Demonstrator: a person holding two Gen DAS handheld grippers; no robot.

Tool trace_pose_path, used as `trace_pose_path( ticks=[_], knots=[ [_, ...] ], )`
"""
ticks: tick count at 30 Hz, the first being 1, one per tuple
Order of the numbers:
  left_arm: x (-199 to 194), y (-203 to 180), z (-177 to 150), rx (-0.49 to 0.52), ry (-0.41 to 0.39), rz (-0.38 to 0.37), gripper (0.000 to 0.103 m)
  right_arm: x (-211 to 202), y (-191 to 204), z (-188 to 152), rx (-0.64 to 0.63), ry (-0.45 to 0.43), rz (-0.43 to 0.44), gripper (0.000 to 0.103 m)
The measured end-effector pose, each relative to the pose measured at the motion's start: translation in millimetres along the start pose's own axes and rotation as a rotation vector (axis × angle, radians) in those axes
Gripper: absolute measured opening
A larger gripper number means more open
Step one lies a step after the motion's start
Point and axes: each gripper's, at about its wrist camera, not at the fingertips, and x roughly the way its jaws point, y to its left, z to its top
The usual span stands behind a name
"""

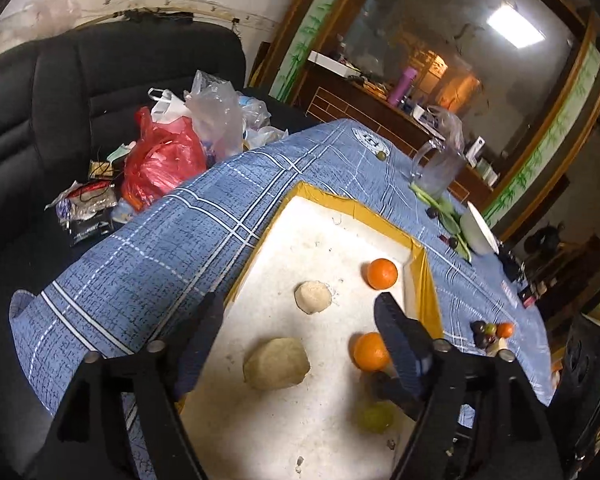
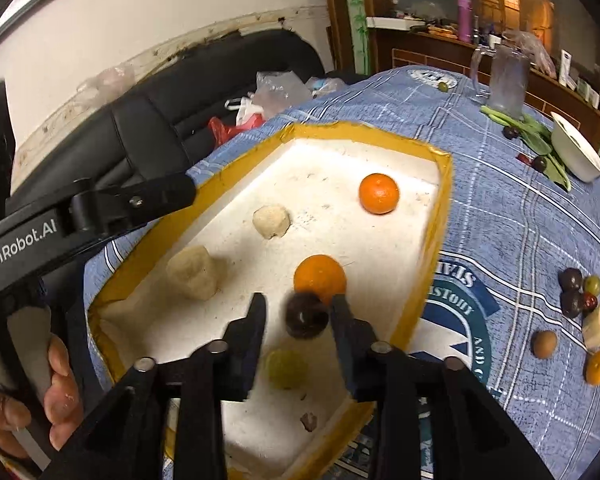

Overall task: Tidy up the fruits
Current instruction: 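Carry the cake and plum over the tray and open both tools, then return to the cluster and grasp a brown fuzzy ball with the right tool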

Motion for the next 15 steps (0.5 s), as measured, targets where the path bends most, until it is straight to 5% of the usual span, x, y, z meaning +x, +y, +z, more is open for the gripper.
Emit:
trace_pose_path(
  ticks=[7,15],
  knots=[
    [-5.6,-10.9,-3.2,-0.027,0.024,-0.032,0.087,-30.7,-20.6,-7.3,0.081,-0.065,0.005,0.046],
    [-23.4,-79.4,-20.8,0.202,-0.020,-0.097,0.087,-100.0,-96.4,-54.6,0.222,-0.141,-0.117,0.049]
  ],
)
